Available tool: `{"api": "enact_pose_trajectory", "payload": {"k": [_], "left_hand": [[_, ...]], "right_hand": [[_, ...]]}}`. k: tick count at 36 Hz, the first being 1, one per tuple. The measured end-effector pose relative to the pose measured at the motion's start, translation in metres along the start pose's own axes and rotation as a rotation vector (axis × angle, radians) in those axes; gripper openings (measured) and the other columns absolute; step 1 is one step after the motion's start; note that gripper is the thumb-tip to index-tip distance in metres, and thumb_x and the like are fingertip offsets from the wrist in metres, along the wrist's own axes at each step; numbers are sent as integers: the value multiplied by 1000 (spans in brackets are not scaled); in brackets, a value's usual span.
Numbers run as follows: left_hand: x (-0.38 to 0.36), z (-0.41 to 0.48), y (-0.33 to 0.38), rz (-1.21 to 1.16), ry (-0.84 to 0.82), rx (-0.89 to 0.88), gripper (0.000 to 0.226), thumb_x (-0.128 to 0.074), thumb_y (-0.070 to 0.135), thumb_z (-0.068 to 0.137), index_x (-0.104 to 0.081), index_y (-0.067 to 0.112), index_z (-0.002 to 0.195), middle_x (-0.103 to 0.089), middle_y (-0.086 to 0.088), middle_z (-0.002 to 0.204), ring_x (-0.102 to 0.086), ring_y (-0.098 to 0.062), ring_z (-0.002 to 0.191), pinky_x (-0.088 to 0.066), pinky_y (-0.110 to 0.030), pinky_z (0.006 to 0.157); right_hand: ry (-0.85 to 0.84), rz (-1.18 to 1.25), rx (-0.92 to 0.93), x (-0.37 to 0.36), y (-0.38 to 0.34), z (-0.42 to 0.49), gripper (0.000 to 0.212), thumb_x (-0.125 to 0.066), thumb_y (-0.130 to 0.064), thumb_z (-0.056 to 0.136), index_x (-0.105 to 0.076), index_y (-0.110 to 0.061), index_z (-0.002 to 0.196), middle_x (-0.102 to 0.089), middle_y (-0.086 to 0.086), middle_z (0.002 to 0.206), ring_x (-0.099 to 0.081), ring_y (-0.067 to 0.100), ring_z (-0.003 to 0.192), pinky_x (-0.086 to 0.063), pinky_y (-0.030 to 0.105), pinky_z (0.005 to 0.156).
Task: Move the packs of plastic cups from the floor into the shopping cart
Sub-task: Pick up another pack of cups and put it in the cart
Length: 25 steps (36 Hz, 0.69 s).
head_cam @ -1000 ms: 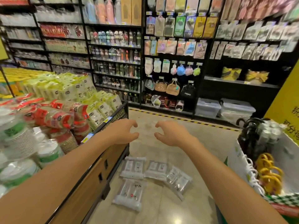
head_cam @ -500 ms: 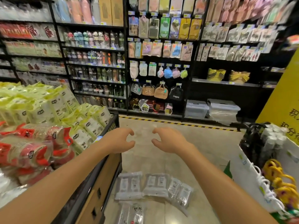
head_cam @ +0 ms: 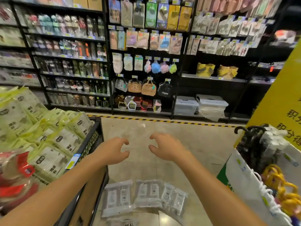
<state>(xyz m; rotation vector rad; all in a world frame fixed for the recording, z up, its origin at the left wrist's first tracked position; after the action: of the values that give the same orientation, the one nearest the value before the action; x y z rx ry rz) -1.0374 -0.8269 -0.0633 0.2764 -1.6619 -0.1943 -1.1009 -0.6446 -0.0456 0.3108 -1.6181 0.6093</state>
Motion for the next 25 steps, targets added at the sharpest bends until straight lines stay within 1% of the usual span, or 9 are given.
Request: {"api": "enact_pose_trajectory", "payload": {"k": [2, 6, 9, 12, 15, 17, 20, 23, 25], "left_hand": [[-2, 19, -6, -15, 13, 15, 49, -53, 44, 95, -47, 25, 140, -51, 2, 139, -52, -15, 124, -47, -35, 99], [-17, 52, -23, -45, 43, 53, 48, -53, 44, 95, -47, 26, 140, -52, 0, 136, -59, -17, 108, -50, -34, 90], [-43, 69, -42, -95, 42, 91, 49, -53, 40, 95, -46, 24, 141, -51, -3, 138, -58, -19, 113, -49, -36, 91], [-78, 81, -63, -131, 8, 132, 50, -54, 37, 96, -45, 21, 142, -52, -5, 136, -56, -22, 116, -47, -34, 89], [-122, 96, -89, -163, -61, 166, 51, -54, 36, 95, -45, 20, 143, -55, -8, 128, -59, -24, 106, -50, -35, 84], [-155, 108, -108, -188, -100, 187, 52, -54, 35, 95, -45, 19, 144, -56, -10, 124, -60, -25, 103, -51, -37, 84], [-212, 123, -139, -204, -138, 213, 53, -55, 35, 96, -44, 18, 144, -56, -11, 123, -59, -26, 104, -50, -35, 85], [-283, 132, -170, -258, -165, 244, 52, -56, 31, 94, -46, 19, 143, -58, -9, 122, -59, -27, 109, -47, -33, 83], [-336, 133, -193, -298, -174, 278, 51, -57, 29, 94, -46, 19, 143, -57, -10, 125, -58, -28, 111, -49, -35, 88]], "right_hand": [[-7, 2, -6, -9, 10, 21, 48, -49, -45, 100, -45, -26, 144, -56, 2, 138, -55, 25, 121, -48, 41, 94], [-16, 50, -22, -39, 28, 63, 48, -47, -44, 101, -44, -26, 144, -55, 2, 139, -56, 25, 121, -48, 41, 95], [-39, 88, -31, -76, 39, 85, 48, -47, -43, 101, -44, -23, 145, -54, 2, 141, -54, 25, 123, -48, 41, 96], [-95, 134, -60, -123, 48, 102, 51, -48, -46, 99, -44, -23, 144, -55, 5, 140, -54, 27, 123, -48, 46, 98], [-144, 149, -75, -173, 56, 118, 50, -49, -44, 98, -46, -20, 142, -59, 8, 133, -58, 29, 117, -49, 47, 97], [-177, 157, -100, -210, 61, 126, 49, -49, -42, 98, -48, -18, 141, -61, 9, 130, -61, 29, 113, -50, 46, 94], [-225, 174, -146, -273, 69, 132, 49, -46, -42, 96, -50, -21, 140, -60, 8, 134, -59, 30, 119, -49, 46, 97], [-293, 186, -207, -346, 76, 131, 48, -47, -40, 99, -47, -23, 144, -57, 9, 136, -56, 31, 123, -49, 44, 95], [-348, 207, -232, -400, 81, 126, 48, -46, -40, 100, -44, -24, 145, -55, 9, 138, -55, 30, 123, -49, 43, 94]]}}
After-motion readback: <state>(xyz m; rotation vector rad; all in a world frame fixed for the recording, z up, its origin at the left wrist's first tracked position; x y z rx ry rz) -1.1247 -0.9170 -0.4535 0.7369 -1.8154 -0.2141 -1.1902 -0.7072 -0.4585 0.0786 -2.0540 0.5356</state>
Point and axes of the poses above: each hand's wrist, its own z-axis towards the middle knuckle, its own x-axis out of the back of the hand, y = z × x, the point moved 6 cm from there along z, towards the middle knuckle
